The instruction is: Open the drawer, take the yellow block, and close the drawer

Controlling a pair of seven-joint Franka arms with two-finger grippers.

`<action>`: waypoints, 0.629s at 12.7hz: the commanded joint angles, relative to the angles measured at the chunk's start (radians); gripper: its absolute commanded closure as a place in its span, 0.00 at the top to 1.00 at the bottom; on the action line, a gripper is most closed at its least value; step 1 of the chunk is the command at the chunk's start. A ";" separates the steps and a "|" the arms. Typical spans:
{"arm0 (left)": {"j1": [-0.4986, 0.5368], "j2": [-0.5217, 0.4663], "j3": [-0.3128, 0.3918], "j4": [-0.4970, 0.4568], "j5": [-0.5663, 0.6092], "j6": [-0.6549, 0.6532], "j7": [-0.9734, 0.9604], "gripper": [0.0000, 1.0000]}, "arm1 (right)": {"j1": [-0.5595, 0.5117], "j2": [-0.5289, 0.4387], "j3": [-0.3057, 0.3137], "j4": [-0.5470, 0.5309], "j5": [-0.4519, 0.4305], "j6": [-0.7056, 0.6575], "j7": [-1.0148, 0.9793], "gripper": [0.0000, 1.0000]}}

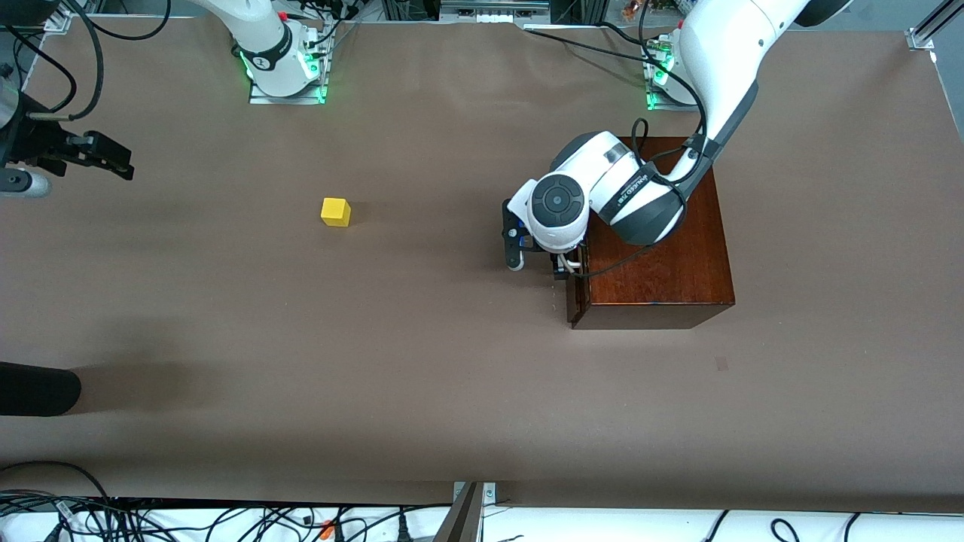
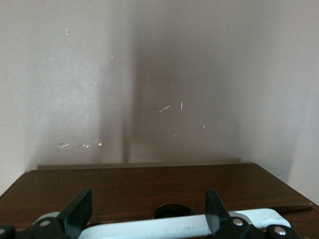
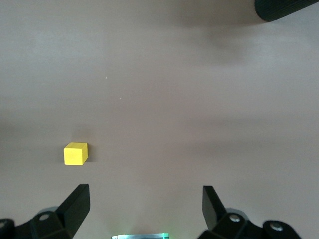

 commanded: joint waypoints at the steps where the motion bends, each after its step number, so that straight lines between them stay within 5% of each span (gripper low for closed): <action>1: 0.017 -0.074 -0.034 -0.004 -0.067 -0.019 -0.088 1.00 | -0.240 0.016 0.239 0.036 0.007 -0.026 -0.004 1.00; 3: 0.020 -0.117 -0.051 -0.004 -0.124 -0.028 -0.151 1.00 | -0.374 0.027 0.367 0.038 0.007 -0.022 -0.003 1.00; 8: 0.226 -0.260 -0.051 -0.004 -0.238 -0.187 -0.193 1.00 | -0.376 0.059 0.374 0.107 0.008 -0.031 -0.013 1.00</action>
